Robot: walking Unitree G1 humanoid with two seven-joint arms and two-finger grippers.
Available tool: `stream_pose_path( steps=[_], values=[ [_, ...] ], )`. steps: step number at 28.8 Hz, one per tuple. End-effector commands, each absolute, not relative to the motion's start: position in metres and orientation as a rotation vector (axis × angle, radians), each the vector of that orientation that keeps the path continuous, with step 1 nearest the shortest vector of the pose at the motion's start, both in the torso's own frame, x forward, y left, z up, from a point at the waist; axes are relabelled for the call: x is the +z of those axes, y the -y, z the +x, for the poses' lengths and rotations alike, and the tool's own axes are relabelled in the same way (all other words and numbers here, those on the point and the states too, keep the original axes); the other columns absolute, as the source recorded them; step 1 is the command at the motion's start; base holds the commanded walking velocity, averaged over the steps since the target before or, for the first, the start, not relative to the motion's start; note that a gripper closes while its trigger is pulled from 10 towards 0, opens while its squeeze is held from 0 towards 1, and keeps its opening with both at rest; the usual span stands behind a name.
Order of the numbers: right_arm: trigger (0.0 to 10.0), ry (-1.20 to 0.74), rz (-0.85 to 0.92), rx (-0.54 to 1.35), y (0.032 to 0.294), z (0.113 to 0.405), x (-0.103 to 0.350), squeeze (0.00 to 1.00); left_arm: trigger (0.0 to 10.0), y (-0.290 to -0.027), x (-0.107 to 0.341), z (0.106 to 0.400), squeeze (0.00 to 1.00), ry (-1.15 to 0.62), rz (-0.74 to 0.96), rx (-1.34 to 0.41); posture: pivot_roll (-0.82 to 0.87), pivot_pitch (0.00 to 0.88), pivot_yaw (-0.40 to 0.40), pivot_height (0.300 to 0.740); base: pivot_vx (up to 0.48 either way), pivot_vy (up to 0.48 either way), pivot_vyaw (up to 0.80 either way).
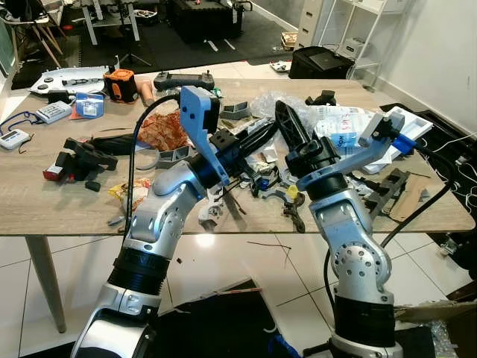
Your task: Picking trash to rubbish bin
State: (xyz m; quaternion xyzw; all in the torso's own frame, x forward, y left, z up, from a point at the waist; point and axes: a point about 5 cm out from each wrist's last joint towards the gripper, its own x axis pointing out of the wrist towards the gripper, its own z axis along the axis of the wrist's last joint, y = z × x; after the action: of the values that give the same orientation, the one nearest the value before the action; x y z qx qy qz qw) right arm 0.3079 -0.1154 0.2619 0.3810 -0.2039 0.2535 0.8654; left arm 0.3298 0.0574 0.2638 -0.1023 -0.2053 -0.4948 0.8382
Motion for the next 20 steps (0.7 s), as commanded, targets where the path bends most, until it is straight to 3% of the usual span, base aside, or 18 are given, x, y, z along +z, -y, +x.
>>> stream_pose_path(
  steps=[1, 20],
  values=[
    [0.0, 0.421, 0.812, 0.512, 0.1187, 0.3092, 0.2609, 0.0, 0.0, -0.0577, 0.2627, 0.3267, 0.0, 0.439, -0.181, -1.066, -0.01, 0.097, 0.003, 0.74, 0.0, 0.0, 0.0],
    [0.0, 0.422, 0.791, 0.486, 0.122, 0.3102, 0.259, 0.0, 0.0, -0.0594, 0.2596, 0.3267, 0.0, 0.431, -0.166, -1.042, -0.01, 0.1, 0.003, 0.74, 0.0, 0.0, 0.0]
  ],
)
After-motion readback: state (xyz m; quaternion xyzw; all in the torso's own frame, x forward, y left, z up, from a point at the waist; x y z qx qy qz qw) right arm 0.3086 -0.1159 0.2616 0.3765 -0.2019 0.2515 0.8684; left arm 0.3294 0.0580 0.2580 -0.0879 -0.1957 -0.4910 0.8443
